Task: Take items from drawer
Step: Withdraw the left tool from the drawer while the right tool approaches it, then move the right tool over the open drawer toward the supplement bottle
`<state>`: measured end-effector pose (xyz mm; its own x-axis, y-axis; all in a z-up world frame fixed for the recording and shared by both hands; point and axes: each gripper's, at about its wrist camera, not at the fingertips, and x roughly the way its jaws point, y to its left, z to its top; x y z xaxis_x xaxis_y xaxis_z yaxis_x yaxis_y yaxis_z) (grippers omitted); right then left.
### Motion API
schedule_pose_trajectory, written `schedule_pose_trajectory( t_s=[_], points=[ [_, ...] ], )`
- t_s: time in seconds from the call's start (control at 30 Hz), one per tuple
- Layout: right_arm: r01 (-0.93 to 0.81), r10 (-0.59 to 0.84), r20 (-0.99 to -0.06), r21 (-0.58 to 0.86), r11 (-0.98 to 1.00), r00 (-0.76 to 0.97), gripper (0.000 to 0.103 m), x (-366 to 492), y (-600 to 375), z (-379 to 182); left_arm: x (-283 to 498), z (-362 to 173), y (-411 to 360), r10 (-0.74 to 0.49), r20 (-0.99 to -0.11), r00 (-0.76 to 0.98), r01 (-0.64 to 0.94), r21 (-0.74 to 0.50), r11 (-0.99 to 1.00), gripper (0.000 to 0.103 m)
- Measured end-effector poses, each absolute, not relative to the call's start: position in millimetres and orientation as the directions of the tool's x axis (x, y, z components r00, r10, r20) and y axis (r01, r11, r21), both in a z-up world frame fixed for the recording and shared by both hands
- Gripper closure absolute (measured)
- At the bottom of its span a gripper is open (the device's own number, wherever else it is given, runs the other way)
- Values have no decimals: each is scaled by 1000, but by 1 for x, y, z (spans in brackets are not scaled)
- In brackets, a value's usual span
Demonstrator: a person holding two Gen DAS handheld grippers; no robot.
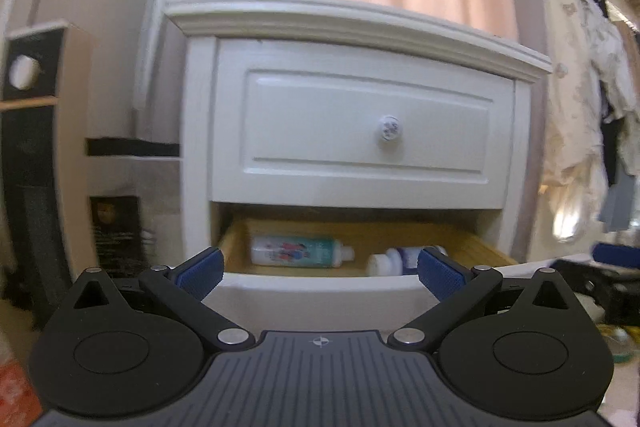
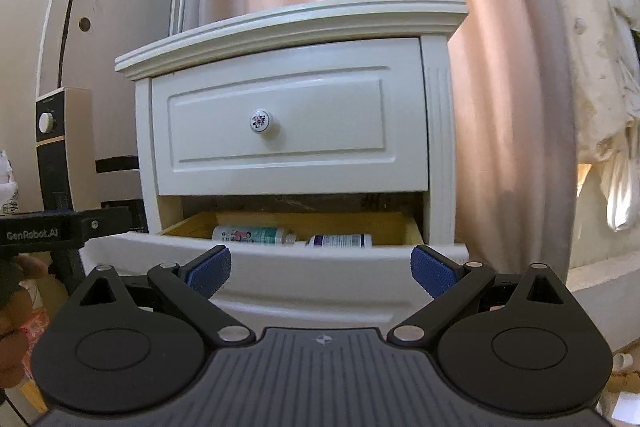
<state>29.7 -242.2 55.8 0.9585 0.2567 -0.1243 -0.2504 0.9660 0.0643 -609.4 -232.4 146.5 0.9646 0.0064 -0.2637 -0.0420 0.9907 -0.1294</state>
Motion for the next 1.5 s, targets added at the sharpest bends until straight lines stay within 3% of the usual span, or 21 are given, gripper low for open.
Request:
schedule_pose_trajectory(
  t_s=[0.33, 0.6, 0.8, 1.03, 1.2, 1.5],
  points=[
    [-260, 264, -112, 49, 964, 958, 0, 73, -241, 68, -579, 141, -212, 17, -301, 954, -73, -179, 981, 0],
    [-299, 310, -165, 91, 950, 936, 0, 111, -249, 75, -569, 128, -213, 12, -313, 950, -62, -151, 987, 0],
    [-476, 493, -354, 141, 868, 795, 0, 157, -245, 96, -564, 120, -210, -10, -328, 945, -42, -151, 988, 0],
    [-652, 489, -596, -77, 755, 637, 0, 207, -214, 118, -564, 114, -206, -4, -314, 949, -47, -157, 986, 0],
    [-726, 424, -632, -348, 593, 649, 1, 212, -191, 126, -565, 115, -208, 0, -311, 951, -49, -149, 988, 0],
    [-809, 361, -730, -466, 359, 581, 4, 232, -160, 112, -567, 116, -210, 7, -300, 954, -58, -160, 985, 0]
  ],
)
